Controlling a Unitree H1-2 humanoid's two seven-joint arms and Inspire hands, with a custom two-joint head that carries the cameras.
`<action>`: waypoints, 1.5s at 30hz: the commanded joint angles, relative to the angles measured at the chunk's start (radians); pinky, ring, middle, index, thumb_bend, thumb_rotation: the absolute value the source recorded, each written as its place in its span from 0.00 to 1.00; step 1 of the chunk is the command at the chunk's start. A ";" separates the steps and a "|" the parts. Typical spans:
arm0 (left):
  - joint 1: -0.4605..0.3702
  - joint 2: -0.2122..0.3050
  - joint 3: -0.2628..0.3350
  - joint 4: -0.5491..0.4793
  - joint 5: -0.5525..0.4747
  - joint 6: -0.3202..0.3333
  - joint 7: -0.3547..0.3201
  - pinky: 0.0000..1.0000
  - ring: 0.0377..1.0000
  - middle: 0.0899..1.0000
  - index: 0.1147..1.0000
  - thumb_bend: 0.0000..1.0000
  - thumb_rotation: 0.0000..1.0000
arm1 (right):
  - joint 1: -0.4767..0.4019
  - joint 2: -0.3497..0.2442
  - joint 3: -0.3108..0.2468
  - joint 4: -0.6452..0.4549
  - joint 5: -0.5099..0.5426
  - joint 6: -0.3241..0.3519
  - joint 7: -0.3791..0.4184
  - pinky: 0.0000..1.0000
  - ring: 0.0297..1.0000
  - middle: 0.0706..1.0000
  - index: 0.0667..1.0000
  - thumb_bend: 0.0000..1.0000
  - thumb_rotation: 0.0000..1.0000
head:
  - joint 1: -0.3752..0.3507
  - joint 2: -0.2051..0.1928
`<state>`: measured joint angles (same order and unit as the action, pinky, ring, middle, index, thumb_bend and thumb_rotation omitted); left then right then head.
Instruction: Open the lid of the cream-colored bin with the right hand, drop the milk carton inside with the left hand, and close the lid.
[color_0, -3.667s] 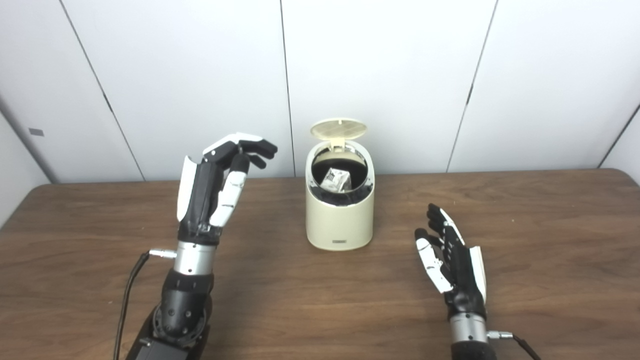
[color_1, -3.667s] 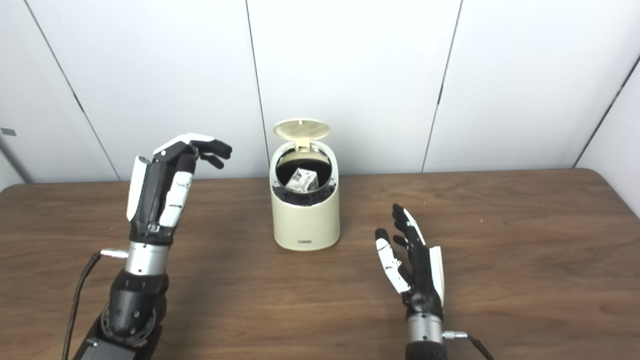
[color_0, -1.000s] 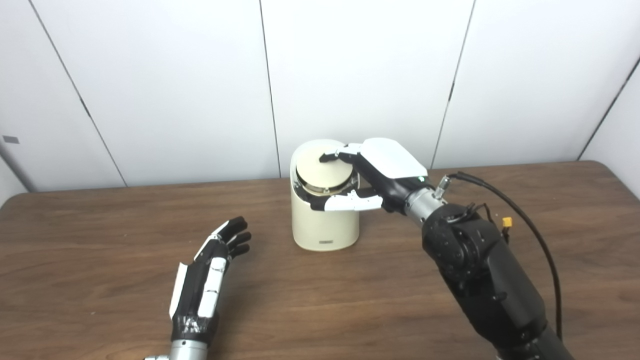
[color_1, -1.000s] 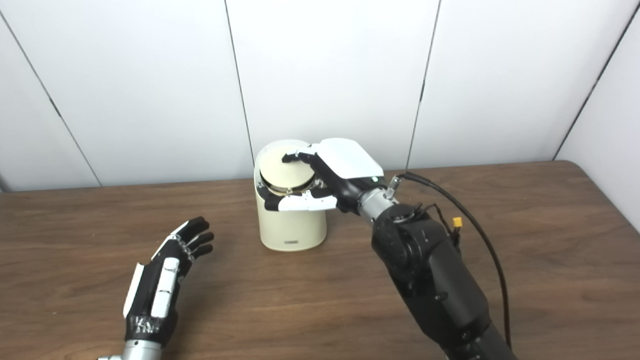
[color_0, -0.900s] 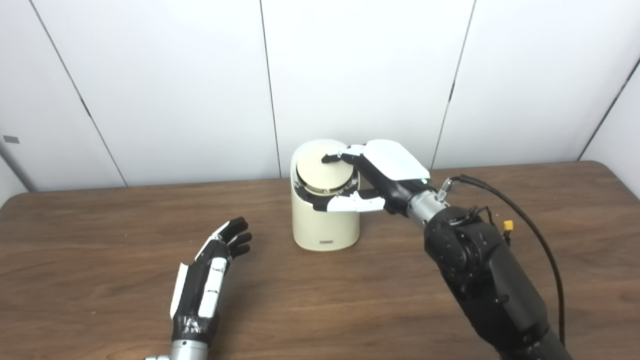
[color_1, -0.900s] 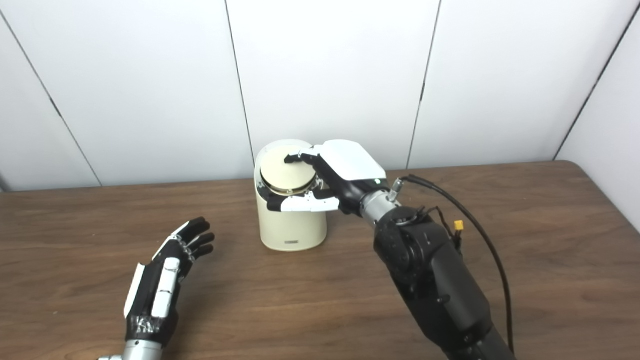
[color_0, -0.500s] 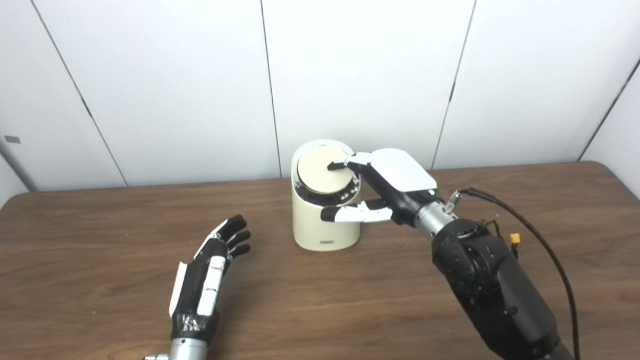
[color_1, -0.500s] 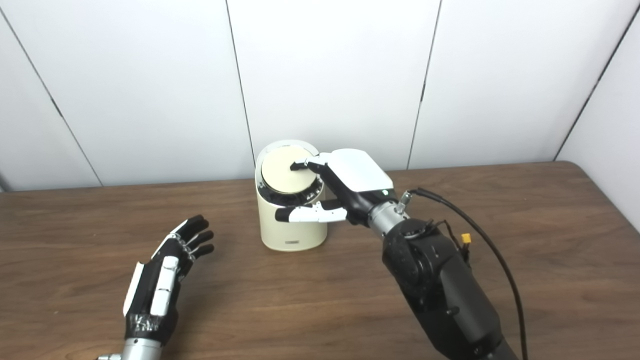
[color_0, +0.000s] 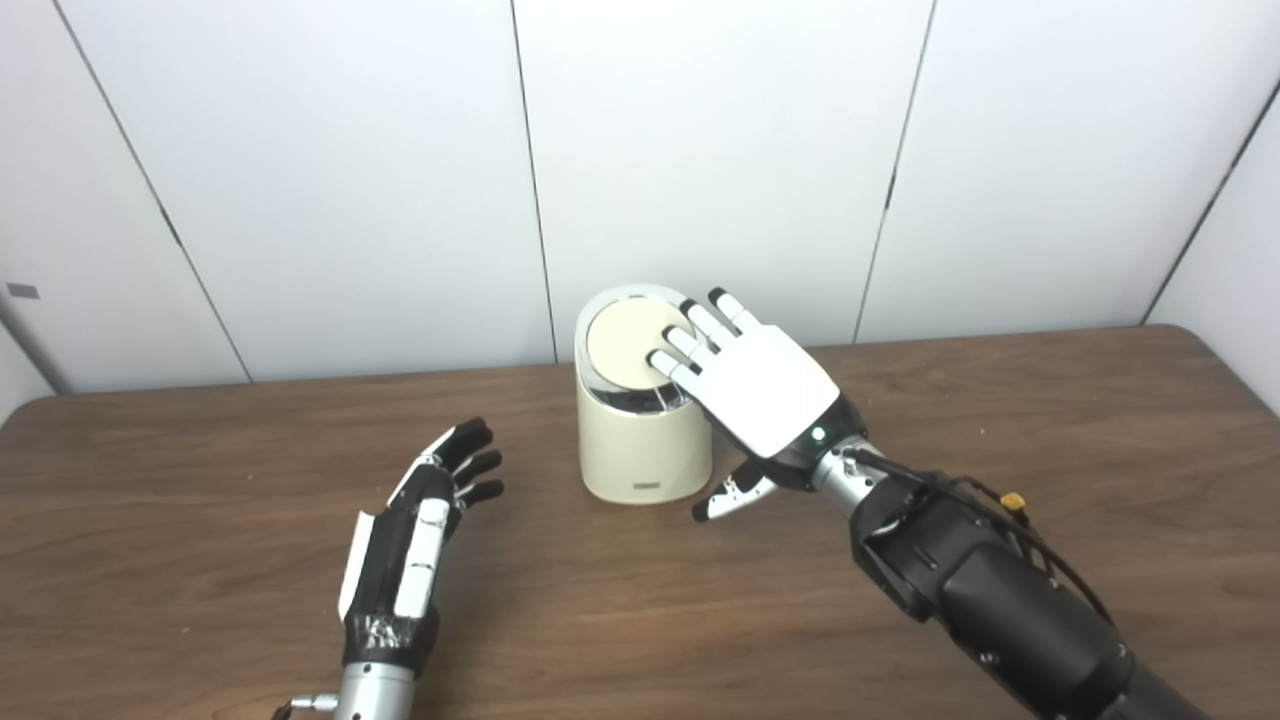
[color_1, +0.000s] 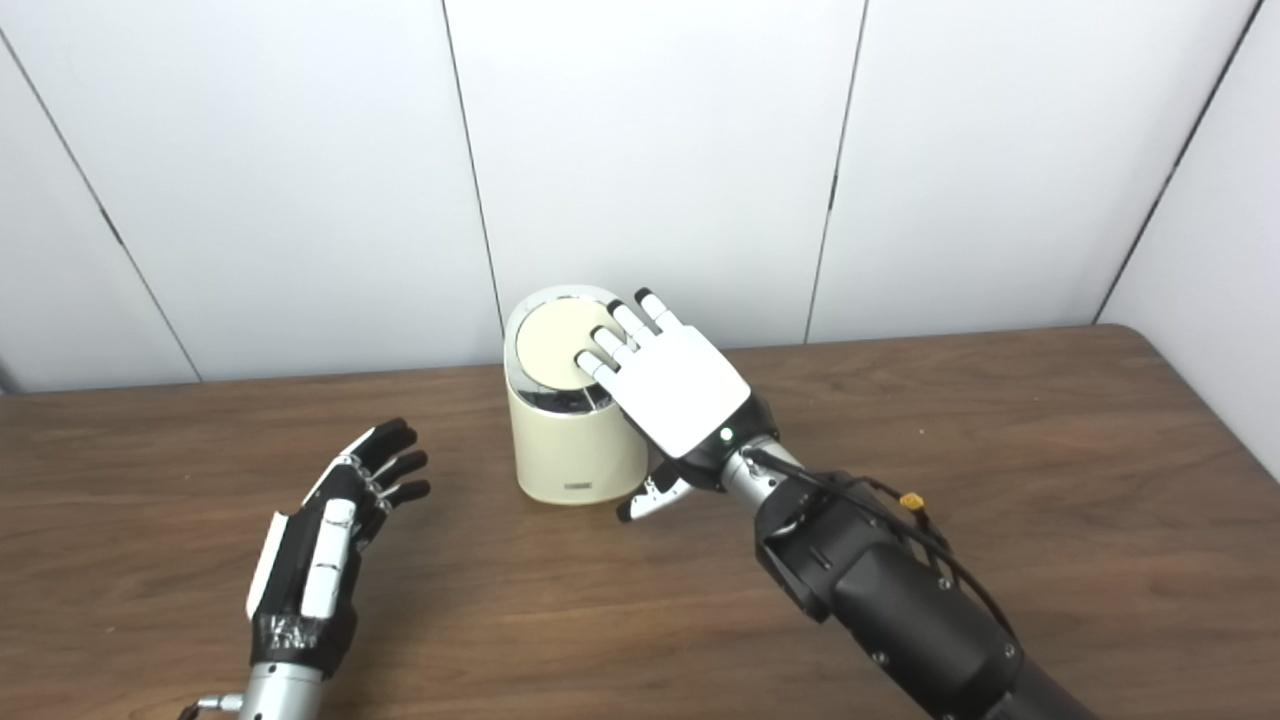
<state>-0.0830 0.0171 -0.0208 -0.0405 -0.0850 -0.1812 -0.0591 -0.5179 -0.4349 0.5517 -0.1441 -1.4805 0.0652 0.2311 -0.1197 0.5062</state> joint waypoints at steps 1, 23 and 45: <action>-0.027 0.000 0.002 -0.037 0.000 -0.015 -0.003 0.77 0.82 0.84 0.86 0.60 0.87 | 0.044 -0.037 0.005 0.103 -0.029 -0.010 0.075 1.00 1.00 0.97 0.81 0.69 0.69 | -0.002 0.003; -0.029 0.007 0.005 -0.035 0.002 -0.020 -0.005 0.76 0.81 0.84 0.85 0.60 0.86 | 0.075 -0.010 -0.033 0.130 0.017 0.003 0.100 1.00 1.00 0.96 0.84 0.71 0.74 | 0.001 0.004; -0.023 0.002 0.001 -0.034 0.014 -0.024 0.000 0.76 0.81 0.84 0.85 0.58 0.85 | 0.153 0.125 -0.264 0.027 0.282 0.055 -0.207 1.00 1.00 1.00 1.00 0.69 0.82 | 0.012 0.003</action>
<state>-0.0829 0.0211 -0.0199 -0.0403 -0.0773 -0.1804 -0.0588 -0.3425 -0.3098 0.3198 -0.0978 -1.2206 0.1106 0.0740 -0.1074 0.5077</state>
